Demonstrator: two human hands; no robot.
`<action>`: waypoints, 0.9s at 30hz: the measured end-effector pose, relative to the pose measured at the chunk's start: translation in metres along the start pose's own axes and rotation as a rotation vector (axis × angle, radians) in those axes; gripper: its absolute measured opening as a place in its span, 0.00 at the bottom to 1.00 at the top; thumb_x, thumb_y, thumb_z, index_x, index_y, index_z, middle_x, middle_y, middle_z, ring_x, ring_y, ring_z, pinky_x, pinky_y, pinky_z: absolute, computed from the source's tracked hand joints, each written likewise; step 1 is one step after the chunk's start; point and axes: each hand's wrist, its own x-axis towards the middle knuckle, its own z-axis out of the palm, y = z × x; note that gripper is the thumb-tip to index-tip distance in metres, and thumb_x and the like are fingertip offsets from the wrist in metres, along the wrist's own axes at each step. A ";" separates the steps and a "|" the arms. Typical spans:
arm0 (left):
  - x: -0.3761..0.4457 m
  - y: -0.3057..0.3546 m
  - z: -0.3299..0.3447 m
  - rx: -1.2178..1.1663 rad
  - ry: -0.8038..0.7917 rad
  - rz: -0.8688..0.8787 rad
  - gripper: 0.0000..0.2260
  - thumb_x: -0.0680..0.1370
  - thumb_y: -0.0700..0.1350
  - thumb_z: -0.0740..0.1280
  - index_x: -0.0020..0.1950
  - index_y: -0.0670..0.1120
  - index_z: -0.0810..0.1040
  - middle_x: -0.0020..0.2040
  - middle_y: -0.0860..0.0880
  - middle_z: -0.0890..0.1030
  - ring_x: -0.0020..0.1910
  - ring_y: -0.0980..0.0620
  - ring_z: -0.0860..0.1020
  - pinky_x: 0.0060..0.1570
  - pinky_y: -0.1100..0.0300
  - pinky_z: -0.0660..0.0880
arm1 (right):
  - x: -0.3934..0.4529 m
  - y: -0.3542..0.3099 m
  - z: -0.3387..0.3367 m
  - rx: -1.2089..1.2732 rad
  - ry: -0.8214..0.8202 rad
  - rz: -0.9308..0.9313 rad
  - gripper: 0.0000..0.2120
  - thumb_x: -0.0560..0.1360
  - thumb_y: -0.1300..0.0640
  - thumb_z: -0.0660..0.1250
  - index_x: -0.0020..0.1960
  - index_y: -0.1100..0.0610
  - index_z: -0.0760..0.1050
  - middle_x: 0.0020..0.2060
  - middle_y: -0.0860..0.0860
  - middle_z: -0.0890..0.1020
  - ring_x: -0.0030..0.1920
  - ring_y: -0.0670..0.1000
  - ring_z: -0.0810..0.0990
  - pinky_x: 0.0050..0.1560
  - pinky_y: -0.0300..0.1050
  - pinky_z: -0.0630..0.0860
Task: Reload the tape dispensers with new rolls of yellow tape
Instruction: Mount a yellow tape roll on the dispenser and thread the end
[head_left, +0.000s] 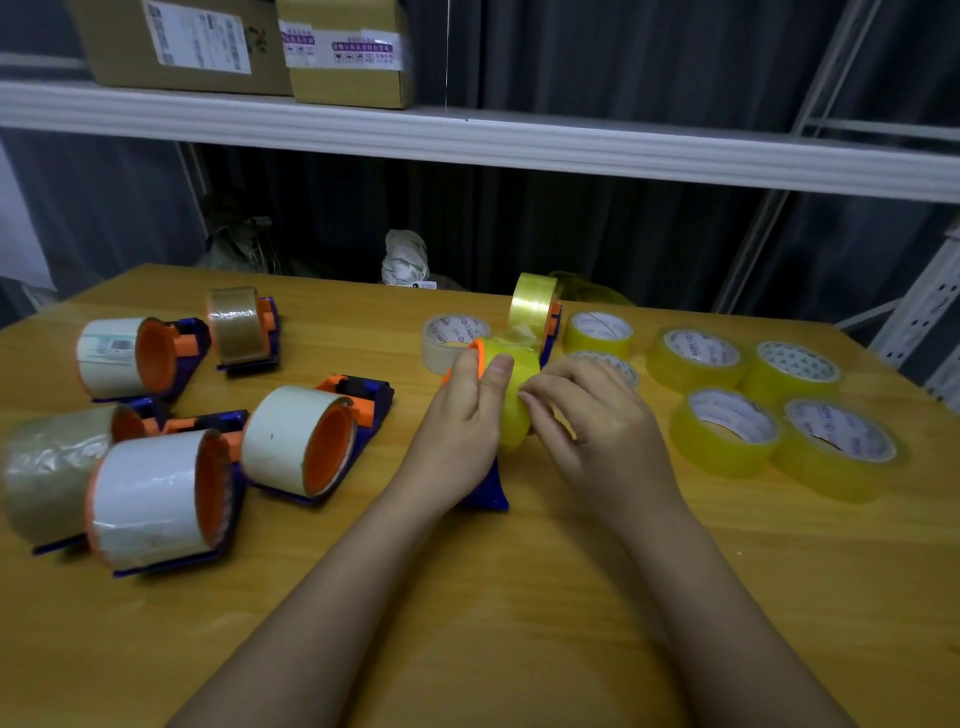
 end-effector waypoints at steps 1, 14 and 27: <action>0.000 -0.001 0.000 0.004 0.000 -0.002 0.12 0.82 0.49 0.54 0.49 0.41 0.70 0.32 0.53 0.67 0.27 0.64 0.68 0.29 0.72 0.65 | 0.001 0.000 0.001 -0.020 -0.016 -0.014 0.08 0.77 0.59 0.64 0.47 0.63 0.80 0.42 0.55 0.80 0.44 0.51 0.76 0.45 0.40 0.71; -0.005 0.003 -0.005 -0.074 -0.186 0.032 0.13 0.82 0.50 0.53 0.59 0.47 0.74 0.37 0.45 0.84 0.39 0.54 0.82 0.44 0.53 0.78 | 0.006 0.000 -0.010 0.662 0.114 0.695 0.05 0.80 0.61 0.63 0.47 0.54 0.75 0.43 0.51 0.82 0.41 0.43 0.80 0.42 0.33 0.74; -0.006 0.008 -0.010 -0.153 -0.150 -0.084 0.08 0.80 0.44 0.62 0.43 0.48 0.78 0.32 0.48 0.79 0.26 0.51 0.81 0.24 0.60 0.76 | 0.018 -0.002 -0.023 1.109 0.199 1.100 0.05 0.79 0.63 0.62 0.48 0.63 0.76 0.36 0.52 0.83 0.34 0.43 0.79 0.31 0.33 0.73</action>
